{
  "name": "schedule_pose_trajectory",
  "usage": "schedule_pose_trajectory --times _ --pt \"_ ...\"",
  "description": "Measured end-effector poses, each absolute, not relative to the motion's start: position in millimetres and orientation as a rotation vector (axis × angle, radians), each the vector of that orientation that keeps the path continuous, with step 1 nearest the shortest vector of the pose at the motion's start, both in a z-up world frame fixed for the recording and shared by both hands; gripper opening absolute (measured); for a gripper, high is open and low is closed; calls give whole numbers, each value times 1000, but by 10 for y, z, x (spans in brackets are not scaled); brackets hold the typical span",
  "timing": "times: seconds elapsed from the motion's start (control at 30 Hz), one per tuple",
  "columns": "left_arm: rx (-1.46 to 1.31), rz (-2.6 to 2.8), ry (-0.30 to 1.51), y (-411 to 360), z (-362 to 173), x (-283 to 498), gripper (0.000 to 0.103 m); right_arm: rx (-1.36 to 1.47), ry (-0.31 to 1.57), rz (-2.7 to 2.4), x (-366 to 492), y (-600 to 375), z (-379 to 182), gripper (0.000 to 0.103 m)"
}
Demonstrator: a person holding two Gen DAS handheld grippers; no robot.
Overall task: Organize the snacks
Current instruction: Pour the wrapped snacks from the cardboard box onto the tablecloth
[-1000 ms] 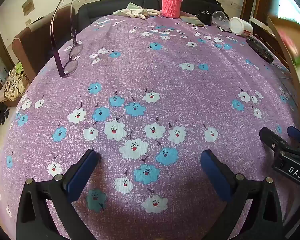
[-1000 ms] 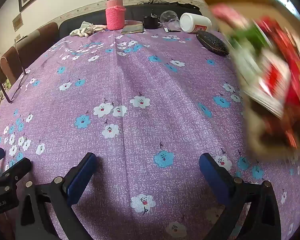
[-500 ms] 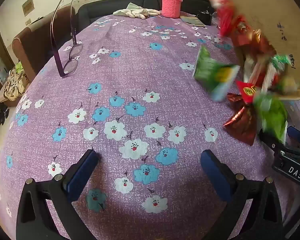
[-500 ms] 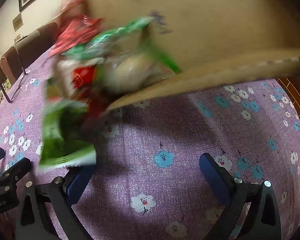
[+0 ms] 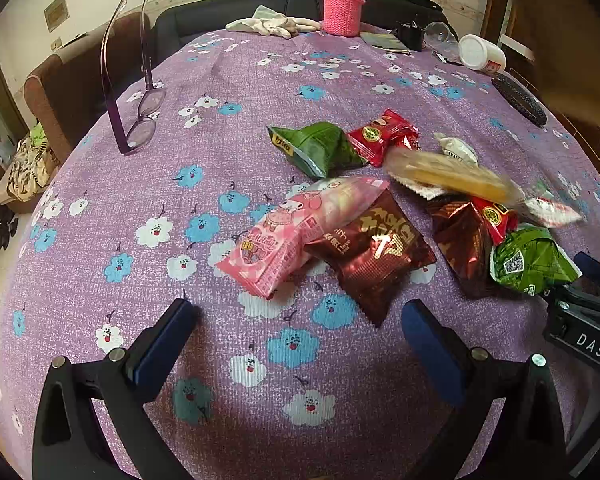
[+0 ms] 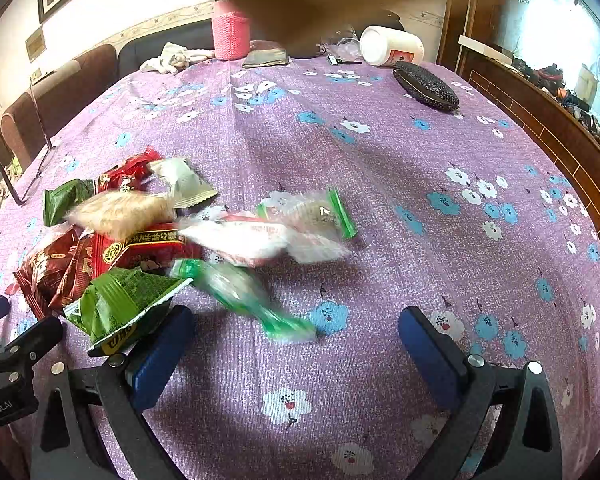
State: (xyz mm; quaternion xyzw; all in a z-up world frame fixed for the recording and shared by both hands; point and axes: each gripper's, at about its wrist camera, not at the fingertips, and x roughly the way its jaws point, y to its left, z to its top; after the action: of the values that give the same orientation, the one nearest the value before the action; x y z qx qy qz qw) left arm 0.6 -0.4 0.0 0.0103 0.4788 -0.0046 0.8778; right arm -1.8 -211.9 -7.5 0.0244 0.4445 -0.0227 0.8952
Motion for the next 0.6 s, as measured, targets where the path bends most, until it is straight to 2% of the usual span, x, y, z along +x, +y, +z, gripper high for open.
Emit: schedule_pose_trajectory --times 0.6 --pt "21 -10 999 -2 0 6 103 50 921 -47 -23 -2113 -71 102"
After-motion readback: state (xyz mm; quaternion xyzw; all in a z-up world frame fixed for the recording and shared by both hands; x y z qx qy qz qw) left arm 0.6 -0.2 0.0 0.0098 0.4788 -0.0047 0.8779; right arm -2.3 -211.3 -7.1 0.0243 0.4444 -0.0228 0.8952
